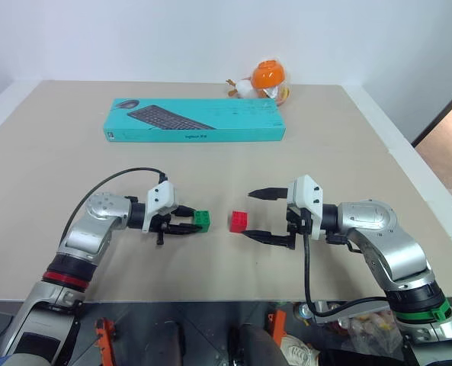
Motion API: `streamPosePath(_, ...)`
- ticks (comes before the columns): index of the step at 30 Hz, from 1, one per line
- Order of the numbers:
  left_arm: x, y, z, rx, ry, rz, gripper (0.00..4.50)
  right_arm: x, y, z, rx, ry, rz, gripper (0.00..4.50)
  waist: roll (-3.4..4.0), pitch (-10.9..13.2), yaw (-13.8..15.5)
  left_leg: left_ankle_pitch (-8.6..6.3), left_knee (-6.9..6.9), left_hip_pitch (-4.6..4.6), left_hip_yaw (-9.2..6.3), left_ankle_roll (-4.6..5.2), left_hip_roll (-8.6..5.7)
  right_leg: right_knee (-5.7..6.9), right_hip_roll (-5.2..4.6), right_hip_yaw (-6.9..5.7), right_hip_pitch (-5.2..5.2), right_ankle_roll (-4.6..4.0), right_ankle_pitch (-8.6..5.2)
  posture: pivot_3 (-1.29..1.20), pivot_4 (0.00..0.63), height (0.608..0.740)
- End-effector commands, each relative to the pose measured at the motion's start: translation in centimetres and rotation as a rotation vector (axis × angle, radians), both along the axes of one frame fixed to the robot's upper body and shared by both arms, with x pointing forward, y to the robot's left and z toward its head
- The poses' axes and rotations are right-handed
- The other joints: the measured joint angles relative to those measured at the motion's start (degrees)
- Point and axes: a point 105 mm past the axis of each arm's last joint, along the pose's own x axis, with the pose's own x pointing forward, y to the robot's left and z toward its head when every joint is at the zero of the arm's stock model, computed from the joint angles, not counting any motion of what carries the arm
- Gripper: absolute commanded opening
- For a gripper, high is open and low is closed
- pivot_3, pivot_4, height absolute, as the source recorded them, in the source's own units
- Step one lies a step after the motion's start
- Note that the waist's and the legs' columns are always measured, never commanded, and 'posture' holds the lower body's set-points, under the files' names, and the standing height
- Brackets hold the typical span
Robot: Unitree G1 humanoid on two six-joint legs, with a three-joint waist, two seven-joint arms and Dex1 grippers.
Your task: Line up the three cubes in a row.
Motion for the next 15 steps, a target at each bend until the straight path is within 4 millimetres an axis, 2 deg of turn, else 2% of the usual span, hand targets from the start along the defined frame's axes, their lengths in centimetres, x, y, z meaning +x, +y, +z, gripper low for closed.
streamPosePath(1, -0.03, -0.42, 0.65, 0.0, -0.031, -0.026, 1.3, -0.24, 0.02, 0.73, -0.002, -0.04, 0.012, 4.5, 0.0, 0.0, 0.0, 0.0, 0.0, 0.0, 0.0, 0.0, 0.0, 0.0, 0.0, 0.0, 0.0, 0.0, 0.0, 0.0, 0.15, 0.74)
streamPosePath(2, -0.06, -0.48, 0.62, 0.0, -0.027, -0.028, 1.3, -0.25, 0.0, 0.72, -0.003, -0.04, 0.012, 4.5, 0.0, 0.0, 0.0, 0.0, 0.0, 0.0, 0.0, 0.0, 0.0, 0.0, 0.0, 0.0, 0.0, 0.0, 0.0, 0.0, 0.15, 0.74)
streamPosePath(3, -0.09, -0.53, 0.62, -0.001, -0.026, -0.031, 2.37, -0.26, -0.01, 0.71, -0.003, -0.04, 0.011, 4.5, 0.0, 0.0, 0.0, 0.0, 0.0, 0.0, 0.0, 0.0, 0.0, 0.0, 0.0, 0.0, 0.0, 0.0, 0.0, 0.0, 0.15, 0.74)
streamPosePath(9, -0.07, -0.64, 0.73, 0.004, -0.037, -0.03, 4.32, -0.26, -0.13, 0.68, -0.007, -0.038, 0.01, 4.5, 0.0, 0.0, 0.0, 0.0, 0.01, 0.0, 0.0, 0.0, 0.0, 0.01, 0.0, 0.0, 0.01, 0.0, 0.0, 0.0, 0.15, 0.74)
streamPosePath(10, -0.09, -0.62, 0.76, 0.005, -0.04, -0.03, 4.47, -0.26, -0.12, 0.66, -0.008, -0.038, 0.01, 4.5, 0.0, 0.0, 0.0, 0.0, 0.01, 0.0, -0.01, 0.0, 0.0, 0.01, 0.0, 0.0, 0.01, 0.0, 0.0, 0.0, 0.15, 0.74)
streamPosePath(15, -0.28, -0.5, 1.41, -0.004, -0.056, -0.029, 4.47, -0.2, -0.09, 0.61, -0.01, -0.037, 0.014, 4.5, 0.0, 0.0, 0.0, 0.0, 0.01, 0.0, 0.0, 0.0, 0.0, 0.01, 0.0, 0.0, 0.01, 0.0, 0.0, 0.0, 0.15, 0.74)
